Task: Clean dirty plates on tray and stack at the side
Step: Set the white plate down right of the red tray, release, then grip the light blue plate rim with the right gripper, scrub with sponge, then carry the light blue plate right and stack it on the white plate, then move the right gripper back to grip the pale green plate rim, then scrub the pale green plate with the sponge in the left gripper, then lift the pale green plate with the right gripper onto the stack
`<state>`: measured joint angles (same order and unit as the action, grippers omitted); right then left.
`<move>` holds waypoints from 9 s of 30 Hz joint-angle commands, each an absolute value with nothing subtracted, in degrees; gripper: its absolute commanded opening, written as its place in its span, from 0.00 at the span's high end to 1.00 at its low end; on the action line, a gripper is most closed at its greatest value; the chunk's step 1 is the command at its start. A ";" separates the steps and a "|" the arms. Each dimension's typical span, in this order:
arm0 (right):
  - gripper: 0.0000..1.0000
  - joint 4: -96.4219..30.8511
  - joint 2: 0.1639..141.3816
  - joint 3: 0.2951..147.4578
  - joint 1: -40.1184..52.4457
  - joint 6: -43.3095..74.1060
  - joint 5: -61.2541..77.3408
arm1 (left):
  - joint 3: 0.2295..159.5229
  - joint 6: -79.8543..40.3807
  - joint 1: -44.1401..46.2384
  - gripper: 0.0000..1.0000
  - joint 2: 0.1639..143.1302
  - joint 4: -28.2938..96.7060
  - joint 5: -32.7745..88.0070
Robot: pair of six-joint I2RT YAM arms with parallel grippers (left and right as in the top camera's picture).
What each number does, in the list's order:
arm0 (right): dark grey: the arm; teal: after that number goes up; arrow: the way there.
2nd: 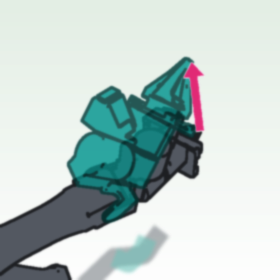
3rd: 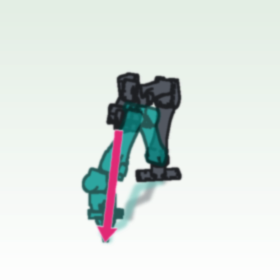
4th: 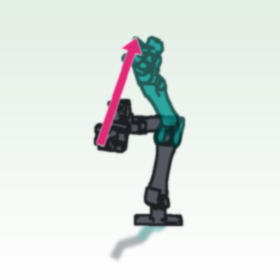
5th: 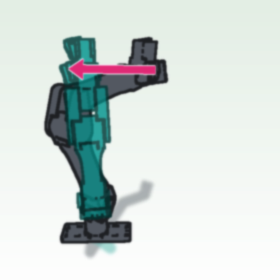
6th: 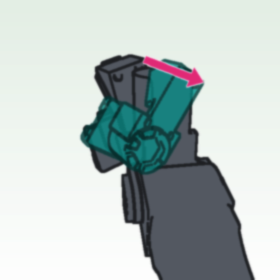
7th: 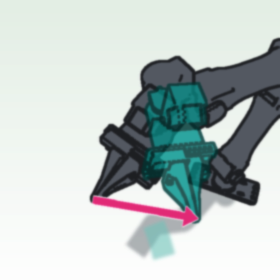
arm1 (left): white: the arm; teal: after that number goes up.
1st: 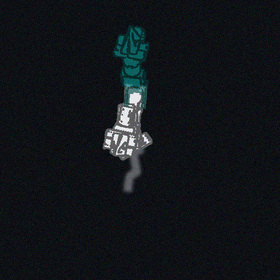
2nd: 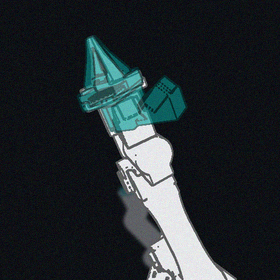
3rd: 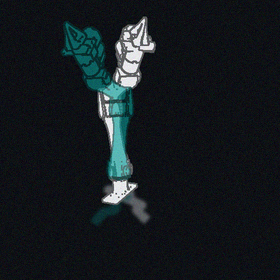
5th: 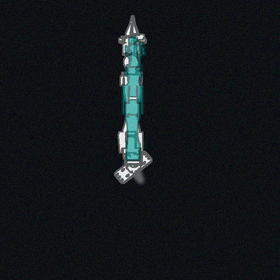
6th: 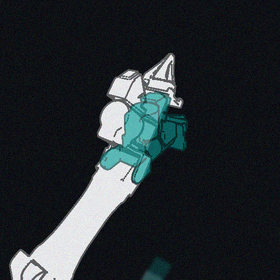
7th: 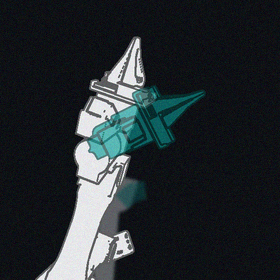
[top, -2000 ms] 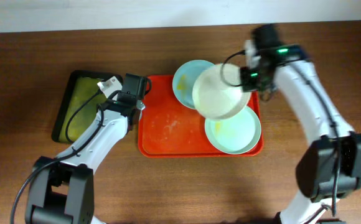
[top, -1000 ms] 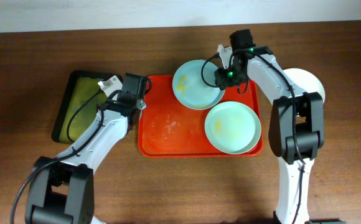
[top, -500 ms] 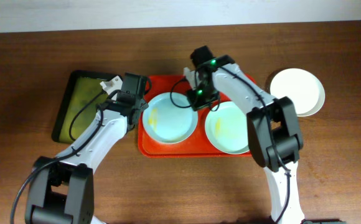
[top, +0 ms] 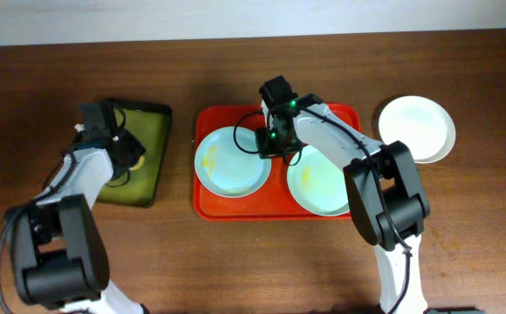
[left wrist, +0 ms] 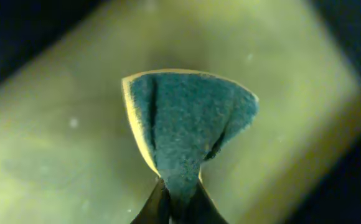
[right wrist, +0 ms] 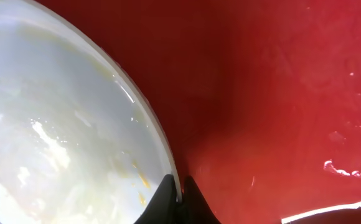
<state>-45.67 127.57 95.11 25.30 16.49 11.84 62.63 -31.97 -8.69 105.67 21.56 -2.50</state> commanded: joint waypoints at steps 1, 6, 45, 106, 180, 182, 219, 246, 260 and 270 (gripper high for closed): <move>0.96 -53.21 129.71 96.73 25.50 17.04 6.79 | 62.83 -31.14 -8.69 0.89 107.90 21.17 -1.63; 0.96 -61.08 127.22 100.12 25.50 16.82 1.21 | 63.11 -25.96 -8.69 1.00 96.84 22.24 3.77; 0.96 -52.23 130.93 98.28 24.34 8.38 8.38 | 69.71 -32.03 23.09 1.00 113.78 30.87 -28.58; 0.23 -65.17 119.33 91.29 3.86 -10.72 -0.67 | 69.56 -36.45 12.58 1.00 99.74 24.25 -12.84; 0.96 -42.11 118.32 77.71 23.57 12.03 13.76 | 71.29 -29.69 17.67 1.00 97.36 37.47 7.53; 0.96 -46.54 118.34 78.67 22.44 4.08 14.44 | 71.29 -29.69 22.90 1.00 103.07 35.68 7.55; 0.96 -44.12 118.45 78.65 20.53 7.55 14.61 | 71.83 -32.56 23.33 1.00 98.61 42.94 -21.41; 0.96 -76.75 116.99 115.92 44.53 7.25 -63.99 | 79.59 -29.69 -7.68 0.01 93.25 50.24 -4.71; 0.96 -73.25 117.69 115.28 28.34 -9.85 -18.31 | 79.61 -29.69 -7.68 0.01 93.25 50.24 -4.71; 0.96 -56.38 119.59 103.77 -35.40 -1.98 21.85 | 79.59 -29.69 -7.68 0.01 93.25 50.24 -4.71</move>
<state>-62.41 118.80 109.71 -33.19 -6.76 19.57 79.20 -30.17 -7.49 93.45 50.22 -4.86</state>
